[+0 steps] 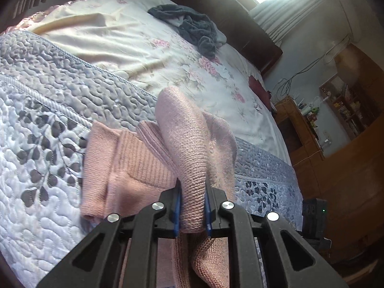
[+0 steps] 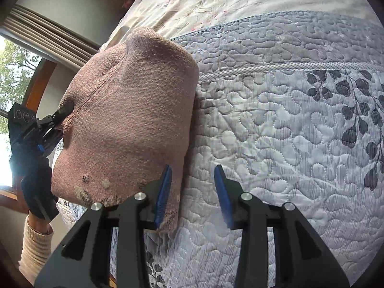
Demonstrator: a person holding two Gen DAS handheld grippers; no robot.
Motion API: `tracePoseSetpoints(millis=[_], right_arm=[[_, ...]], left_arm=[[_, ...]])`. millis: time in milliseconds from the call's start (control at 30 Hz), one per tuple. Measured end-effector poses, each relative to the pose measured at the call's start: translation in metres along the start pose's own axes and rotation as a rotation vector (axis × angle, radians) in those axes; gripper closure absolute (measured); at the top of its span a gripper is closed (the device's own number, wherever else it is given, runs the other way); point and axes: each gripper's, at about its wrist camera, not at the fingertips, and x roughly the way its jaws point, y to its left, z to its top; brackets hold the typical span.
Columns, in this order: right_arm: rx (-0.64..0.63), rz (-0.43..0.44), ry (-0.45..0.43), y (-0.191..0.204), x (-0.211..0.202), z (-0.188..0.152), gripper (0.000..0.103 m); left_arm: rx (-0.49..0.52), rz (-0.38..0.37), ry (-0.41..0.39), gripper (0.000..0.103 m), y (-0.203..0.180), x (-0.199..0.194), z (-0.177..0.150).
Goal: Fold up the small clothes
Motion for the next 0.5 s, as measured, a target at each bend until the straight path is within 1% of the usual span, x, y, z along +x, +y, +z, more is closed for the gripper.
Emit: tracePoseSetpoints(millis=[100,167,233,267,367,433,500], right_arm=[[-0.029,0.011,0.02,0.02,0.012,0.003,0.066],[-0.042,0.016,0.034,0.029,0.02,0.004,0.066],[-0.05,0.017,0.047,0.034,0.027,0.001,0.066],[-0.053,0.017,0.053,0.039,0.031,-0.001,0.066],[-0.074,0.005,0.074,0.048,0.042,-0.002,0.066],[-0.087,-0.007,0.087,0.052,0.047,-0.005,0.066],[-0.088,-0.009,0.097,0.054,0.05,-0.007,0.065]], left_arm=[[-0.053,0.045,0.015,0.088,0.039,-0.002,0.001],[-0.078,0.062,0.05,0.088,0.063,0.008,-0.004],[-0.073,0.1,0.079,0.088,0.081,0.021,-0.012],[-0.071,0.111,0.084,0.088,0.086,0.028,-0.017],[-0.075,0.097,0.082,0.088,0.097,0.038,-0.025],[-0.061,0.086,0.085,0.087,0.097,0.037,-0.026],[-0.047,0.096,0.097,0.083,0.094,0.032,-0.026]])
